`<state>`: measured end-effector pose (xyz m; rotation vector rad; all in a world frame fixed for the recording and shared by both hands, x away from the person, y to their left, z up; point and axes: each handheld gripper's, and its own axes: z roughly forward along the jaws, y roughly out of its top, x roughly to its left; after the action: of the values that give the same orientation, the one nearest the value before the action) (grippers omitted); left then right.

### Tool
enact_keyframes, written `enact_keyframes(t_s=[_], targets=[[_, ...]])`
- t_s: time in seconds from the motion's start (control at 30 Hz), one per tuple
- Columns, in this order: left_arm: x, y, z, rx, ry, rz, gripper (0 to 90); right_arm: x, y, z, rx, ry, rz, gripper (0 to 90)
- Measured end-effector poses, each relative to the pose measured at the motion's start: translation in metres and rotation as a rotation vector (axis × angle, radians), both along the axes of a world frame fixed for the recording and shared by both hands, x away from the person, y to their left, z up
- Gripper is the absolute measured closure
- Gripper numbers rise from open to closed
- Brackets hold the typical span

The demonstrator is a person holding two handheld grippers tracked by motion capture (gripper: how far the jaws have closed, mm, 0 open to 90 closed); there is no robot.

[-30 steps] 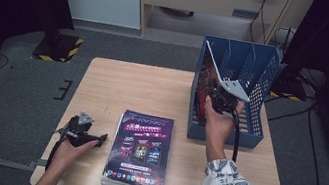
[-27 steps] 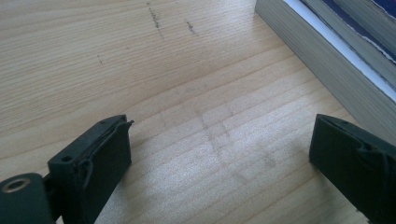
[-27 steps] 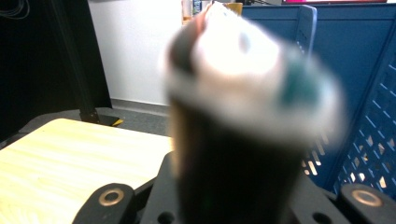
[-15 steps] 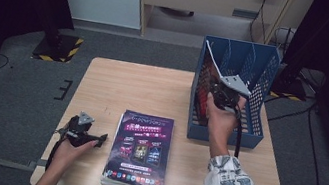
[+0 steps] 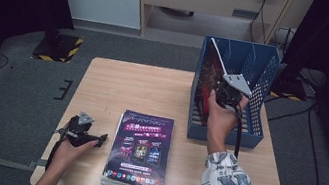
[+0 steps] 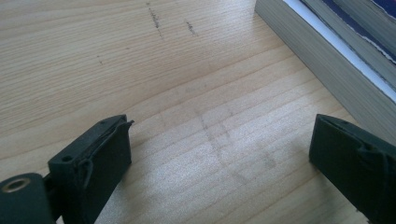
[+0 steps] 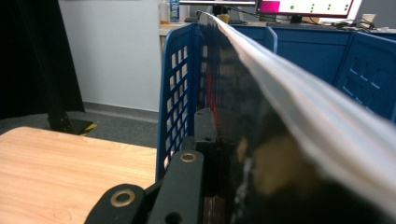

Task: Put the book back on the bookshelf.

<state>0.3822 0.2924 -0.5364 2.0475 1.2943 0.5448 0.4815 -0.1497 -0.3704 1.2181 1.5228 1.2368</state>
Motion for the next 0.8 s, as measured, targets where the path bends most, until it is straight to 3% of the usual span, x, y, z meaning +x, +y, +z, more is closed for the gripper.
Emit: enact_keyframes(t_s=[0.37, 0.63, 0.8], targets=[[0.0, 0.0, 0.0, -0.001, 0.0, -0.001, 4.6, 0.015, 0.011, -0.003, -0.014, 0.008, -0.056, 86.9], [0.0, 0.0, 0.0, 0.0, 0.0, -0.002, 4.6, 0.013, 0.026, -0.007, -0.037, 0.005, -0.027, 86.0], [0.0, 0.0, 0.0, 0.0, 0.001, -0.002, 4.6, 0.011, 0.029, -0.007, -0.035, 0.003, 0.005, 78.5]])
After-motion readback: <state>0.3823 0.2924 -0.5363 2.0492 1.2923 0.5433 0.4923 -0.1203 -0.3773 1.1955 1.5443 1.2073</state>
